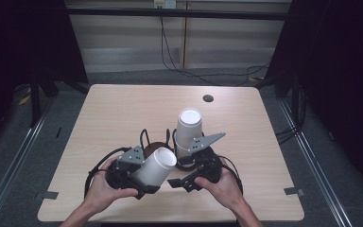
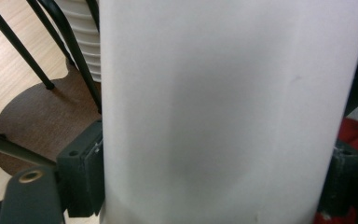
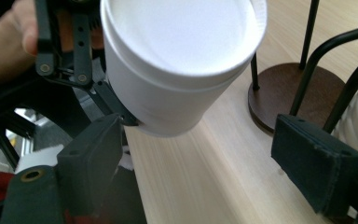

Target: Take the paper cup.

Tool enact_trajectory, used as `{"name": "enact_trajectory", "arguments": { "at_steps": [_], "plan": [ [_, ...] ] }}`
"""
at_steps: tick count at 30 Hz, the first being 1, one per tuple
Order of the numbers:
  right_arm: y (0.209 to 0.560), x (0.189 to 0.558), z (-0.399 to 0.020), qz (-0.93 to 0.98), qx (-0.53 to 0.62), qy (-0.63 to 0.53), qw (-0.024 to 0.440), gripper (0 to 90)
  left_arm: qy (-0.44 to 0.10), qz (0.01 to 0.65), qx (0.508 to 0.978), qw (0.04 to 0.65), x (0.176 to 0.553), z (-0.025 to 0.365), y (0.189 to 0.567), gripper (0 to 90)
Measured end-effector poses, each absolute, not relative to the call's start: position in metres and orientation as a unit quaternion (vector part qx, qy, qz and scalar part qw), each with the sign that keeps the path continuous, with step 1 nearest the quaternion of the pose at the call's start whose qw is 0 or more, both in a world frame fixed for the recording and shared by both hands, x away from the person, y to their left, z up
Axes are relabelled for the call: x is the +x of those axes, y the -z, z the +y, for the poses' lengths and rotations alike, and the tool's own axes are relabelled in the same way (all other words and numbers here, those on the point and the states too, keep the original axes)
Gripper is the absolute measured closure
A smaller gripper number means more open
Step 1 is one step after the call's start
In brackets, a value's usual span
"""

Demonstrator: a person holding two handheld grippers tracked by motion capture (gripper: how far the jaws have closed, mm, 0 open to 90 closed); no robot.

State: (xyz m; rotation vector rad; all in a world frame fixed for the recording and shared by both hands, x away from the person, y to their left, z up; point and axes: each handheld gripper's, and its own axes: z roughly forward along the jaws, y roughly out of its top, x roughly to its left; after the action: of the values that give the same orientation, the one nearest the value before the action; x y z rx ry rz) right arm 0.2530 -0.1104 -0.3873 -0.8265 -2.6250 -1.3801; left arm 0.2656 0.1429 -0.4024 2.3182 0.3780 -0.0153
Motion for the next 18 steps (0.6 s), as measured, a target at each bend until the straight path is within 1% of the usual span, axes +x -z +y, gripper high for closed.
{"name": "enact_trajectory", "arguments": {
  "at_steps": [2,6,10,11,14,18],
  "plan": [
    [0.388,0.253,-0.11,-0.854,-0.264,0.447,0.034,16.7,-0.006,0.143,0.914,0.381,0.264,0.141,0.401,16.9],
    [0.388,0.253,-0.111,-0.858,-0.26,0.442,0.033,16.6,-0.014,0.134,0.921,0.365,0.263,0.136,0.399,17.4],
    [0.386,0.254,-0.113,-0.863,-0.257,0.433,0.039,15.9,-0.002,0.123,0.933,0.338,0.266,0.132,0.393,17.4],
    [0.385,0.255,-0.114,-0.866,-0.255,0.429,0.043,15.8,-0.012,0.13,0.934,0.333,0.267,0.133,0.389,17.3],
    [0.383,0.254,-0.116,-0.869,-0.253,0.423,0.035,15.8,-0.009,0.129,0.936,0.326,0.27,0.134,0.381,17.3],
    [0.38,0.257,-0.118,-0.875,-0.248,0.415,0.038,15.7,-0.006,0.119,0.948,0.294,0.273,0.13,0.376,17.4]
  ]
}}
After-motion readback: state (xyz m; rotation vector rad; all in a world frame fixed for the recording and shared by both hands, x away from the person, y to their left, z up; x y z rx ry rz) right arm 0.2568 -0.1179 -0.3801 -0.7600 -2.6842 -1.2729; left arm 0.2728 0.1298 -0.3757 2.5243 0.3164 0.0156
